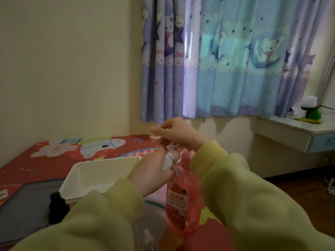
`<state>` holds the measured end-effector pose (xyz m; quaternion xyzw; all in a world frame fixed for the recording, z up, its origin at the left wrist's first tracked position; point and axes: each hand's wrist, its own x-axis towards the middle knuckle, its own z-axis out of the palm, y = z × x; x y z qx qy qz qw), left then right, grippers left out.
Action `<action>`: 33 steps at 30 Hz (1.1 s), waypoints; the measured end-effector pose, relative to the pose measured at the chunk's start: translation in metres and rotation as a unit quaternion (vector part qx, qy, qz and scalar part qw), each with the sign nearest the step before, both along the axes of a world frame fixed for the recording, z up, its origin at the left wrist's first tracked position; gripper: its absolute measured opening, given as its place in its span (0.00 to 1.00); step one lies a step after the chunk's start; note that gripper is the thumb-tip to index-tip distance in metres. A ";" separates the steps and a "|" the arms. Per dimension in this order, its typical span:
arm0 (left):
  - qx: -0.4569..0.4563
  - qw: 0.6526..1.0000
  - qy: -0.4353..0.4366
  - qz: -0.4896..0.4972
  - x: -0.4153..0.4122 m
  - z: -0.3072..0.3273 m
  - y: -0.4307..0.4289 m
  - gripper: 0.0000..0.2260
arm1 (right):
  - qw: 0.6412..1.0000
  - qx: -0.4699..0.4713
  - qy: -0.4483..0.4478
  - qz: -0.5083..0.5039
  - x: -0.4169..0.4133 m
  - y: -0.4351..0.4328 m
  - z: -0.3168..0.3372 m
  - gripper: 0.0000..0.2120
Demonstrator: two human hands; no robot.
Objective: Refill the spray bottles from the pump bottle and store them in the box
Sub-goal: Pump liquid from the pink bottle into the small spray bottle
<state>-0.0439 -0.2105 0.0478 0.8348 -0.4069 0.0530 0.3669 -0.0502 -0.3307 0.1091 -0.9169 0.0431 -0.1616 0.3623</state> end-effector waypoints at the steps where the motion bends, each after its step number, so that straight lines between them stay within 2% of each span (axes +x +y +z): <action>1: -0.001 1.000 -0.002 0.001 0.000 0.000 0.000 0.14 | 1.000 0.010 -0.002 0.004 0.000 -0.001 0.001 0.17; 7: -0.015 1.000 0.000 0.020 -0.005 -0.019 -0.006 0.11 | 0.997 -0.061 -0.046 -0.033 0.004 -0.004 -0.020 0.22; 16: -0.015 1.000 0.006 0.007 -0.006 -0.007 0.001 0.12 | 0.999 -0.034 -0.010 -0.012 -0.003 0.004 -0.007 0.19; 20: -0.024 1.000 -0.002 0.016 -0.003 -0.007 0.000 0.09 | 0.999 0.004 -0.037 -0.002 -0.002 0.001 -0.004 0.15; 24: -0.045 0.998 0.022 0.024 -0.008 -0.019 -0.005 0.07 | 0.997 -0.017 -0.066 -0.036 0.002 -0.004 -0.017 0.18; 27: -0.046 0.998 0.035 0.020 -0.008 -0.022 -0.006 0.10 | 0.997 -0.012 -0.067 -0.042 0.003 -0.004 -0.020 0.19; 33: -0.032 0.998 0.043 0.014 -0.010 -0.015 -0.001 0.08 | 0.999 -0.030 -0.020 -0.028 0.001 0.000 -0.015 0.18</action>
